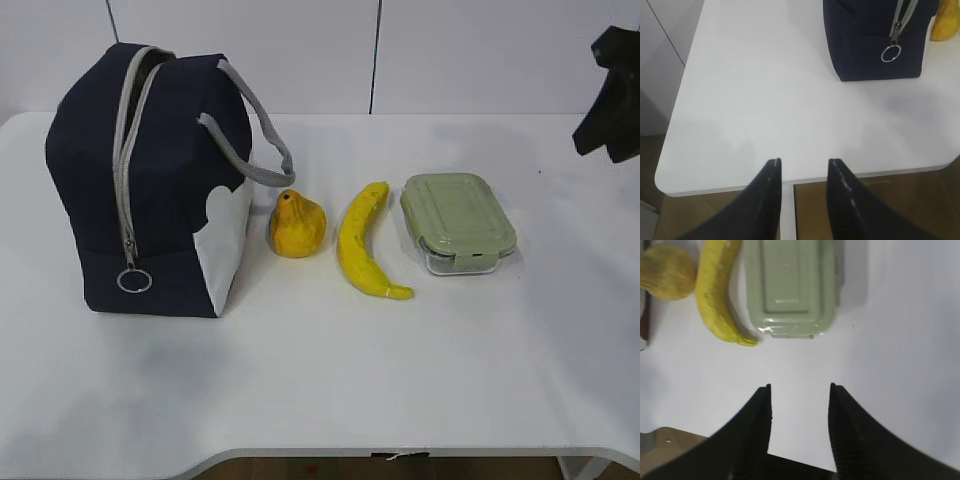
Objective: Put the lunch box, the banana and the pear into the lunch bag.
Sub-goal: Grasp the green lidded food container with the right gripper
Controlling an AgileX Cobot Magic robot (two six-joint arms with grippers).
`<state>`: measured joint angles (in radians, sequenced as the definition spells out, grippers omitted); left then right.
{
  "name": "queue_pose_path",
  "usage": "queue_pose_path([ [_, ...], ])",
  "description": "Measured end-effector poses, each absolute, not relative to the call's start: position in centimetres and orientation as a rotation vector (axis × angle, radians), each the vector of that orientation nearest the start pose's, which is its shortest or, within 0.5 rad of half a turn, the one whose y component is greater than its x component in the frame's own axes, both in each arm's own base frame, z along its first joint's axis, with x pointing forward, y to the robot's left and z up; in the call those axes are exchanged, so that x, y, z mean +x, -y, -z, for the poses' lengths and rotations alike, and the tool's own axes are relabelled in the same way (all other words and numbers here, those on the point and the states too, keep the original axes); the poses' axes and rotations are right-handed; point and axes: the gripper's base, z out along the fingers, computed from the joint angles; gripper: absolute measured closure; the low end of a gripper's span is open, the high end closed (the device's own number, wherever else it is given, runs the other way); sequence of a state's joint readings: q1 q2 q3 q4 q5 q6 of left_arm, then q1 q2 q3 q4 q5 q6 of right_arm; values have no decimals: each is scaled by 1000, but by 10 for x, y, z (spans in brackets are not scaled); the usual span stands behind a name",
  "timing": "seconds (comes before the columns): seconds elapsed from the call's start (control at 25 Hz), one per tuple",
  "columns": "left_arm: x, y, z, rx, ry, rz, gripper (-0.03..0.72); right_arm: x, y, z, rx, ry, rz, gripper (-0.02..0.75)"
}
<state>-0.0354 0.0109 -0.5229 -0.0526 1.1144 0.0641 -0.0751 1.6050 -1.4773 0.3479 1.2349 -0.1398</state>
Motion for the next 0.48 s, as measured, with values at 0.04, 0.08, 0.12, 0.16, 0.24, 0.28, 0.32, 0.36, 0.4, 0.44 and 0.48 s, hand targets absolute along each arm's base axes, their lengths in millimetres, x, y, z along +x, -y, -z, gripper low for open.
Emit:
queue_pose_path([
  [0.04, -8, 4, -279, 108, -2082, 46, 450, 333, -4, -333, -15, -2769, -478, 423],
  [0.08, -8, 4, -279, 108, -2082, 46, 450, 338, -3, -332, -19, -2749, -538, 429],
  [0.12, -8, 4, -279, 108, -2082, 46, 449, 342, 0, -331, -23, -2727, -599, 434],
  [0.16, -8, 4, -279, 108, -2082, 46, 449, 346, 5, -328, -20, -2709, -646, 435],
  [0.24, -8, 4, -279, 108, -2082, 46, 449, 351, 15, -325, -1, -2670, -727, 439],
  [0.28, -8, 4, -279, 108, -2082, 46, 449, 353, 21, -323, 3, -2652, -744, 441],
  [0.32, -8, 4, -279, 108, -2082, 46, 449, 354, 27, -323, -1, -2639, -750, 442],
  [0.36, -8, 4, -279, 108, -2082, 46, 449, 355, 31, -322, 0, -2629, -756, 442],
  [0.4, -8, 4, -279, 108, -2082, 46, 449, 356, 35, -320, -2, -2625, -758, 442],
  [0.44, -8, 4, -279, 108, -2082, 46, 449, 357, 38, -317, -3, -2623, -759, 442],
  [0.48, -8, 4, -279, 108, -2082, 46, 449, 358, 40, -315, -6, -2624, -760, 442],
])
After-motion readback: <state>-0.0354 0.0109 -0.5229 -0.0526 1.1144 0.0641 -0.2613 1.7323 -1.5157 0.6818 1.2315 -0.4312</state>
